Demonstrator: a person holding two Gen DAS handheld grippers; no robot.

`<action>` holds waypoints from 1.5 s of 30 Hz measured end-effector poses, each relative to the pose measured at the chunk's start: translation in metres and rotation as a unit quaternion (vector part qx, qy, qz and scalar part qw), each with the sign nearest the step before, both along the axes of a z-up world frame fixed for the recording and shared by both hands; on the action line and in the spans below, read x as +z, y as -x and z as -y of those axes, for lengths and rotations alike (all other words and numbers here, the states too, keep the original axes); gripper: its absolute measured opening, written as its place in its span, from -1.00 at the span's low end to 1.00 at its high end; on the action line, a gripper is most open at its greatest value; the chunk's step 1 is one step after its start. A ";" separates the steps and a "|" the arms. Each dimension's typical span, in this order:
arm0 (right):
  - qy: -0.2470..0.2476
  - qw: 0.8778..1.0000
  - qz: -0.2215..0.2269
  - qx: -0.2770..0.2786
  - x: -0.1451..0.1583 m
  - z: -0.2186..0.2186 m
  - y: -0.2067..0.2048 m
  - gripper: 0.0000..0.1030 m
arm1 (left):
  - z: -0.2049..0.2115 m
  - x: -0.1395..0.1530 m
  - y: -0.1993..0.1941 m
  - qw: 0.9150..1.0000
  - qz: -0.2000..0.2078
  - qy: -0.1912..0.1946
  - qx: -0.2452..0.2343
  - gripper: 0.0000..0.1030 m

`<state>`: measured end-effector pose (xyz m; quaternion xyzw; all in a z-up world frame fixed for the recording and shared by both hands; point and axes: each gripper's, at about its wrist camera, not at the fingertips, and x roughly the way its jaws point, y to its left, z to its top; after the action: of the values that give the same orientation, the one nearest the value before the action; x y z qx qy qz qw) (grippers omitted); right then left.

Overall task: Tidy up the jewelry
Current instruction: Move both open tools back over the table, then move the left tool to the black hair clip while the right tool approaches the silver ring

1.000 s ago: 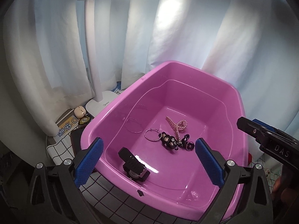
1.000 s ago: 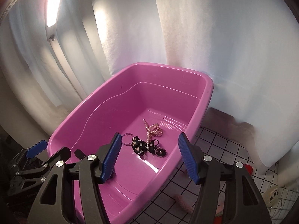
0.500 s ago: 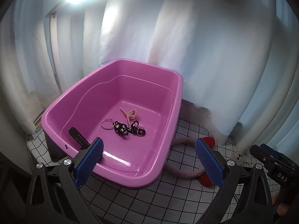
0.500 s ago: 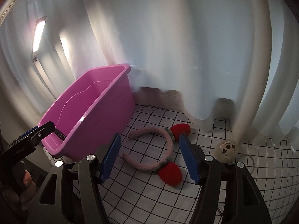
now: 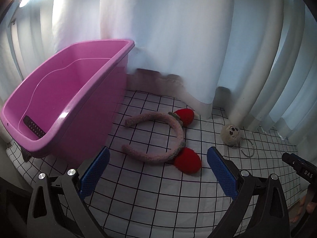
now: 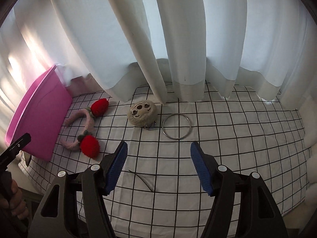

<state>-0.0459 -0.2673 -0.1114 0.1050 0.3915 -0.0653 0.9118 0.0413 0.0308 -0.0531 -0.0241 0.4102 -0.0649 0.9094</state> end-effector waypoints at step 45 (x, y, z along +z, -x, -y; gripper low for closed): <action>0.066 0.978 -0.057 0.189 -0.116 0.055 -0.110 0.51 | 0.200 -0.149 0.040 0.995 -0.097 -0.035 -0.015 0.87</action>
<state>0.0645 -0.3226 -0.2269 -0.0351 0.4508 0.0768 0.8886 0.0013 -0.1690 -0.2018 0.0073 0.4990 -0.0612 0.8644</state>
